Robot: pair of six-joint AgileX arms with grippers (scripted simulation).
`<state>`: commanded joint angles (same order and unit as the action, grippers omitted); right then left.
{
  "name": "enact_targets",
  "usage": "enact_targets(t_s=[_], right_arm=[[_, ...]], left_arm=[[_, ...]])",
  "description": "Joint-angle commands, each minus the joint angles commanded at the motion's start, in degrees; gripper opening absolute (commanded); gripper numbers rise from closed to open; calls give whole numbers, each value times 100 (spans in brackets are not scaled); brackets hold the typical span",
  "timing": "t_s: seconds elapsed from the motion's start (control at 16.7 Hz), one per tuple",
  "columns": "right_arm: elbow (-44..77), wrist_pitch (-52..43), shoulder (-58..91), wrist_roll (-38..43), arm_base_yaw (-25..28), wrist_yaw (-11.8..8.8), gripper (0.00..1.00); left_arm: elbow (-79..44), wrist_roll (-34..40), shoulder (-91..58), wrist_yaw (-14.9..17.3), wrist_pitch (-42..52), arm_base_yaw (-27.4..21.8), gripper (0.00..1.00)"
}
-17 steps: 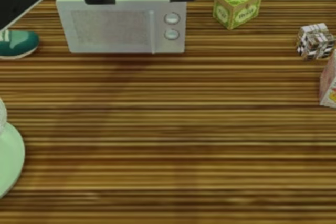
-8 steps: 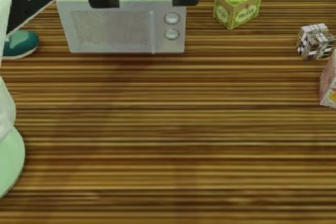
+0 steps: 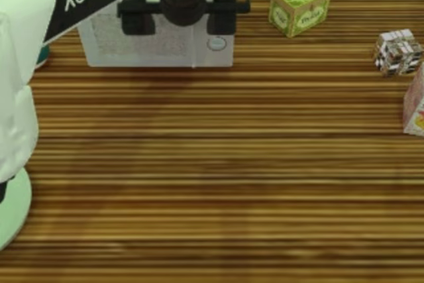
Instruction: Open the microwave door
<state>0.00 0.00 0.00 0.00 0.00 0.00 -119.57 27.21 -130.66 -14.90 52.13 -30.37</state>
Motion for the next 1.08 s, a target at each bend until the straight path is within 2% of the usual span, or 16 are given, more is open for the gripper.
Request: enact_targets(t_s=[0.06, 0.84, 1.08], right_arm=[[0, 0, 0, 0, 0, 0, 100], [0, 0, 0, 0, 0, 0, 100], [0, 0, 0, 0, 0, 0, 100]], left_arm=[[0, 0, 0, 0, 0, 0, 100], [0, 0, 0, 0, 0, 0, 2], [0, 0, 0, 0, 0, 0, 0]])
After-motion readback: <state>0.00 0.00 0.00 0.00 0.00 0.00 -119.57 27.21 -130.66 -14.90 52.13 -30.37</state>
